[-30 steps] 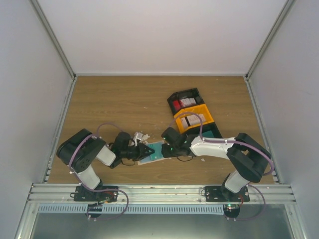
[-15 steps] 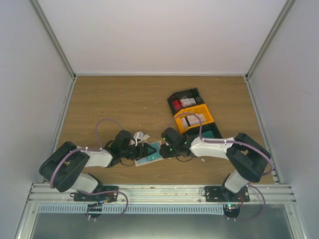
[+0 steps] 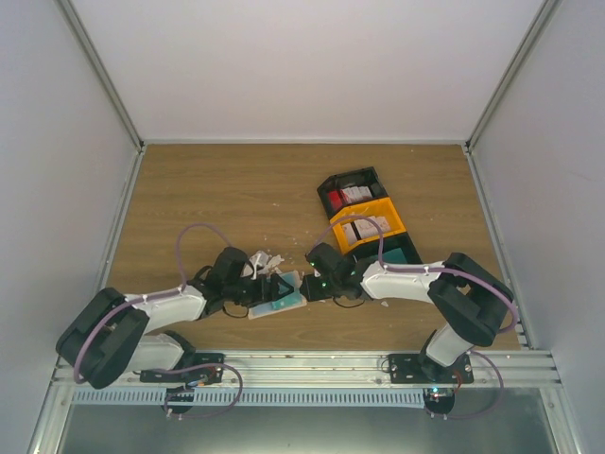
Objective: Put the credit cards into the card holder
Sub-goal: Insert the credit card into the card holder, then move the storage box to the center of the board, then pick up the credit card from the storage box.
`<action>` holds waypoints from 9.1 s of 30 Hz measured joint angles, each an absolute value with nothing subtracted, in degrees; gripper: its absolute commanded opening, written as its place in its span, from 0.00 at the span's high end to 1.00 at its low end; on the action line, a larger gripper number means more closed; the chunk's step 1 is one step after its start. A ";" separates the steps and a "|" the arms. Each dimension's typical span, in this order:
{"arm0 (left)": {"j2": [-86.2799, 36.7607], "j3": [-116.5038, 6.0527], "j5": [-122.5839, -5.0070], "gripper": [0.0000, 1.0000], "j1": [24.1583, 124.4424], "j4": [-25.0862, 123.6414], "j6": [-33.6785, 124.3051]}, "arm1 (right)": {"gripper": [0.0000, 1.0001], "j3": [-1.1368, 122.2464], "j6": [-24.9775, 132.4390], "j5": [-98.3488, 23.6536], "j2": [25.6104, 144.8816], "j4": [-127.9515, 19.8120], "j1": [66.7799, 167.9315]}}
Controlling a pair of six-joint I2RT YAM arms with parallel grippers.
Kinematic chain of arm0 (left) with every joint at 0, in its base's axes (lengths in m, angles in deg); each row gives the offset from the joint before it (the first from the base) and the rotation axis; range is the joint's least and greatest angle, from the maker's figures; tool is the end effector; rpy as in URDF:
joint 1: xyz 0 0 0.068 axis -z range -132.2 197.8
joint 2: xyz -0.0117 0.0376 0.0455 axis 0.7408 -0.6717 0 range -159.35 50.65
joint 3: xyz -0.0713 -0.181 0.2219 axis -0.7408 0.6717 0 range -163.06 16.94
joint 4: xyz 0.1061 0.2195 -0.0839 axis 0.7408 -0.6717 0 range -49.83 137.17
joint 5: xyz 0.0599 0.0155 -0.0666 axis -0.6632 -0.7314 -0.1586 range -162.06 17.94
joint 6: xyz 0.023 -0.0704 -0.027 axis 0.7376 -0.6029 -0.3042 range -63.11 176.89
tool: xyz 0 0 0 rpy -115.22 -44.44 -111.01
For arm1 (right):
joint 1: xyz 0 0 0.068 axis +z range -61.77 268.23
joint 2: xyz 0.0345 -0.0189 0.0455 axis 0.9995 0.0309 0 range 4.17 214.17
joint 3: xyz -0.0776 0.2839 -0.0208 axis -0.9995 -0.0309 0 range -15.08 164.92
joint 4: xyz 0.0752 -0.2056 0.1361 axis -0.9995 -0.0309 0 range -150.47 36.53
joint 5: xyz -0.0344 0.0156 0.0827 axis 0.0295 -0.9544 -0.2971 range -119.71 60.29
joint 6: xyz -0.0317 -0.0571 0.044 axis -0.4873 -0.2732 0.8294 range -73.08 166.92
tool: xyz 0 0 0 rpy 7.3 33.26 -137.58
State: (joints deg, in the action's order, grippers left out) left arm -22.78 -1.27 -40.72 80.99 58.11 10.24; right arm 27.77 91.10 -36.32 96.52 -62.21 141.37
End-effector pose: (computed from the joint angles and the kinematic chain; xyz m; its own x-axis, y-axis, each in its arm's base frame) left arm 0.1643 -0.1494 0.1328 -0.9676 -0.1092 -0.2275 0.1100 0.6287 -0.7699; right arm 0.1786 0.2513 0.1358 -0.9450 -0.1064 -0.3092 -0.2406 0.8667 0.4371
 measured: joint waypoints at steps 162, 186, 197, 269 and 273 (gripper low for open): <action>-4.53 -19.85 -58.84 0.23 80.14 21.09 19.90 | 0.39 45.61 81.59 -16.04 78.12 -85.66 131.65; -23.63 -20.01 -49.03 0.37 79.50 39.12 17.58 | 0.47 80.77 58.77 -26.66 121.99 -88.00 113.97; -32.42 -23.79 -47.09 0.36 79.50 40.67 19.48 | 0.48 80.84 59.60 -27.84 126.42 -90.40 113.97; -68.33 -52.18 -47.04 0.82 84.12 56.58 8.08 | 0.64 72.97 56.83 -44.91 119.08 -97.02 109.77; -68.33 -52.18 -47.02 0.82 84.12 56.58 8.40 | 0.61 72.97 56.83 -45.83 118.47 -97.26 109.81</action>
State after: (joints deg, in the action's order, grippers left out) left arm -68.33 -52.18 -47.02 84.12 56.58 8.40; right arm 72.97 56.83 -45.83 118.47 -97.26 109.81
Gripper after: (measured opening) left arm 0.181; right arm 0.363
